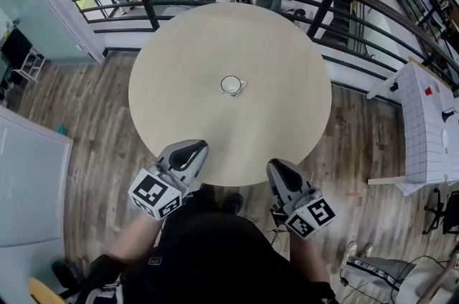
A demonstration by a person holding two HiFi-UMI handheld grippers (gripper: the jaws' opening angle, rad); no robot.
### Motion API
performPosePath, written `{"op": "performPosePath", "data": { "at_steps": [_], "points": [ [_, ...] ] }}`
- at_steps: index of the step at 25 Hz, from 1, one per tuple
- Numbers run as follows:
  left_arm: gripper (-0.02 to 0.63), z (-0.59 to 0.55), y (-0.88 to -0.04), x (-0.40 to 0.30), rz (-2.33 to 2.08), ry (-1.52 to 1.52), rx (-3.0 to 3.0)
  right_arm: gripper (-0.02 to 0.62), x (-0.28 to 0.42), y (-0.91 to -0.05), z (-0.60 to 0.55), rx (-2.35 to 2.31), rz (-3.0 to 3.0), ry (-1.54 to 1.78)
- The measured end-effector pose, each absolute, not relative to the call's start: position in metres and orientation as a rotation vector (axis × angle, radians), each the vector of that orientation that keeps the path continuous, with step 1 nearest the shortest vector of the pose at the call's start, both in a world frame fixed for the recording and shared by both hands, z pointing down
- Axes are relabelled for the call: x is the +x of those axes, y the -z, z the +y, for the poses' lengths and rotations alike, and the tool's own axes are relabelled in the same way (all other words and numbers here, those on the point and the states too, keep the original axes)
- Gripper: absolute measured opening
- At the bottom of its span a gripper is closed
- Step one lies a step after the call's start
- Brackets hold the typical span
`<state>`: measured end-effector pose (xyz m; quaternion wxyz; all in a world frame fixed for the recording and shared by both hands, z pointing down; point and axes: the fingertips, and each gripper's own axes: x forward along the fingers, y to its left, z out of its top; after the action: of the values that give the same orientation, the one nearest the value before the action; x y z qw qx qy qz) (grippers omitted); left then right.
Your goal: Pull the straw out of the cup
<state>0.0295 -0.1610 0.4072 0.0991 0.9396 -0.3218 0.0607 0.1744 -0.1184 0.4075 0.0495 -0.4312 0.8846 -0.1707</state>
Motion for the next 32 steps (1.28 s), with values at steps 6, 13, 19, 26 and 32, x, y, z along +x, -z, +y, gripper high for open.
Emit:
{"op": "performPosePath", "data": {
  "at_steps": [6,13,19,26,32],
  "points": [
    [0.018,-0.205,-0.409,0.016,-0.950,-0.152,2.791,0.025,0.157,-0.412,-0.171,-1.319,2.716,0.535],
    [0.031,-0.256,-0.412,-0.006,-0.876,-0.124,2.847,0.025,0.129,-0.416,-0.228,-1.367,2.718,0.549],
    [0.067,-0.306,-0.425,-0.002,-0.790,-0.155,2.866,0.025,0.133,-0.417,-0.287,-1.446,2.682,0.558],
    [0.135,-0.345,-0.461,0.015,-0.737,-0.172,2.933,0.025,0.140,-0.453,-0.322,-1.427,2.742,0.631],
    [0.184,-0.351,-0.513,0.036,-0.618,-0.318,3.001,0.025,0.141,-0.484,-0.340,-1.414,2.731,0.671]
  ]
}}
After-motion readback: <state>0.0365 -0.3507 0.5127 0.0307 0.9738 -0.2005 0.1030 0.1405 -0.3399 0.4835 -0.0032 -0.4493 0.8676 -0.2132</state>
